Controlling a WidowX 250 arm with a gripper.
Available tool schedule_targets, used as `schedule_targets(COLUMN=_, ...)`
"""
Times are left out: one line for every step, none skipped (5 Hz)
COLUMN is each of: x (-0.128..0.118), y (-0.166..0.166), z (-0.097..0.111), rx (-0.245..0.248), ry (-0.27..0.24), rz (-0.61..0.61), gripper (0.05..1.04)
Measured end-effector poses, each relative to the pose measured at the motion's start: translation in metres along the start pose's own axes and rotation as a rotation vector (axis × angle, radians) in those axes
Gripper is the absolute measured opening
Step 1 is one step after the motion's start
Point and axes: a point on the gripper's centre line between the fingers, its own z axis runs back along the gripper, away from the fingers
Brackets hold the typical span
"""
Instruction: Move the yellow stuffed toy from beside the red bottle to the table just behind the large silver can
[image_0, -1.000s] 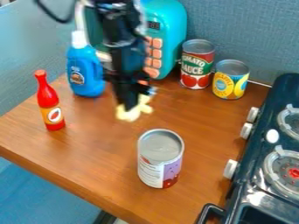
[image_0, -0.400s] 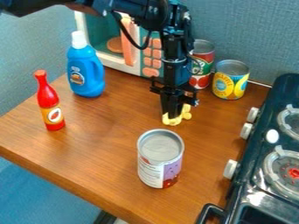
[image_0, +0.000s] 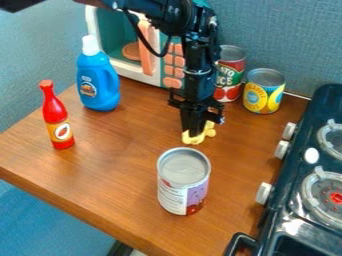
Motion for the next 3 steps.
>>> schedule_targets(x=-0.0112, y=0.0029, z=-0.0007, rx=0.019, ry=0.037, rz=0.0, gripper=0.307)
schedule_targets(x=-0.015, y=0.0052, z=0.0004, rx=-0.005, ry=-0.021, rz=0.022, gripper=0.581)
schedule_targets(x=-0.0105, y=0.0089, z=0.0028, rx=0.0, ry=-0.057, rz=0.041, gripper=0.878)
